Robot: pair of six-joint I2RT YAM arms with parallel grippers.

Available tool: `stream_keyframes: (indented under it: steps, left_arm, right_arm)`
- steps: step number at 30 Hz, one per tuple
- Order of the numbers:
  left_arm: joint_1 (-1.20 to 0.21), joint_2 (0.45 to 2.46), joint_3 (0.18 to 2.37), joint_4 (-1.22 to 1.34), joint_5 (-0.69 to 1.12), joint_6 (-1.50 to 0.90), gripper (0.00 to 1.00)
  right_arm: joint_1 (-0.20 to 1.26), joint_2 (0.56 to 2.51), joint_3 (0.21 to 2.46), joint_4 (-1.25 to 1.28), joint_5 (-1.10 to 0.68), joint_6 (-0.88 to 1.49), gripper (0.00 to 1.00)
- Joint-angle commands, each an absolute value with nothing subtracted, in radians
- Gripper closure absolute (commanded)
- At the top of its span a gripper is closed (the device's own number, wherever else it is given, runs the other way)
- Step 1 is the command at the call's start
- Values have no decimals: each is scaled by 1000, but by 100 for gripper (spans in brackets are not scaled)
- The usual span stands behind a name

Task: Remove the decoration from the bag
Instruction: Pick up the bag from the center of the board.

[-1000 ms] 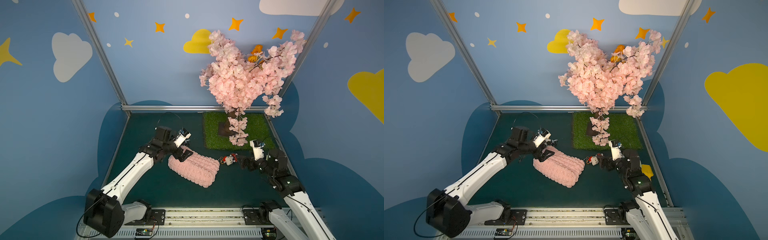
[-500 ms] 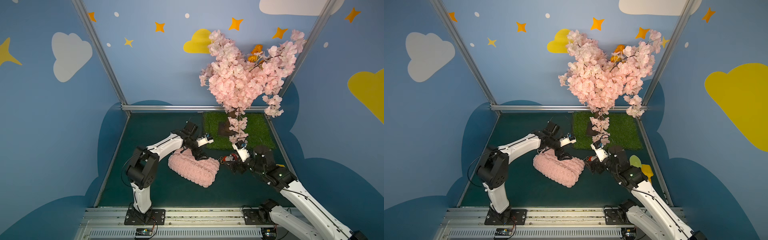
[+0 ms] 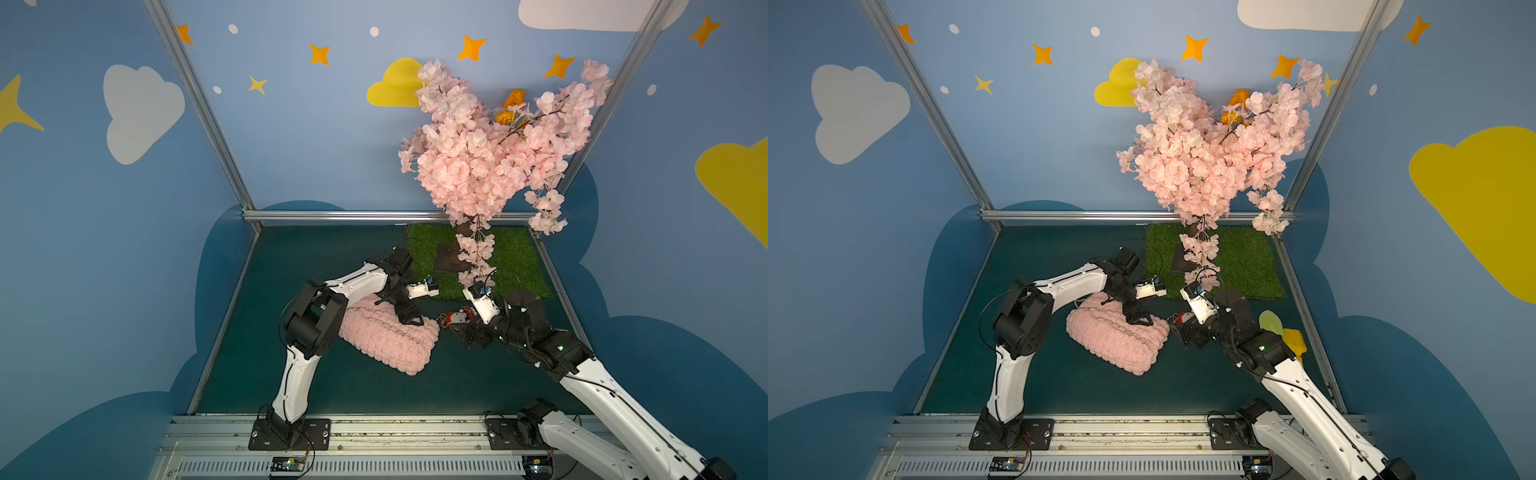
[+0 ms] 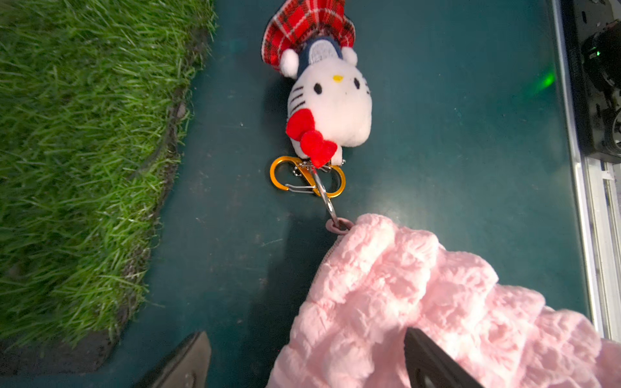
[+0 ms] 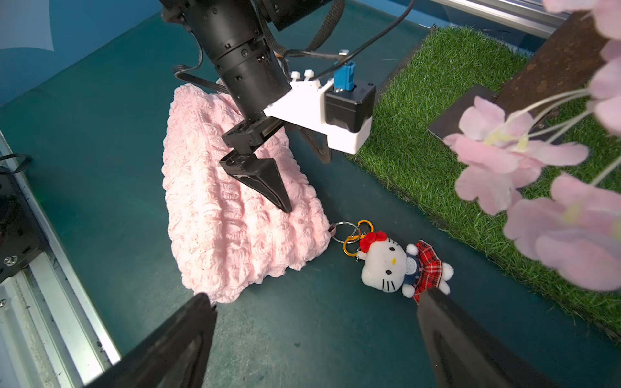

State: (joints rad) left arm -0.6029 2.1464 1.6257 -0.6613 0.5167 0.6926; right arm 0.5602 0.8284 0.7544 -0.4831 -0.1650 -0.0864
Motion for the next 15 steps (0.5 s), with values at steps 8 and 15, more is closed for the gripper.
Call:
stream_keyframes:
  steps: [8,15]
  left_arm:
    - [-645,2216,1666,-795,472,750,12]
    - [-667,2247,1690,-804,400,761,25]
  right_arm:
    - [567,821,748,-491,-164,-86,2]
    - [566,821,741,-488,-166,-84,3]
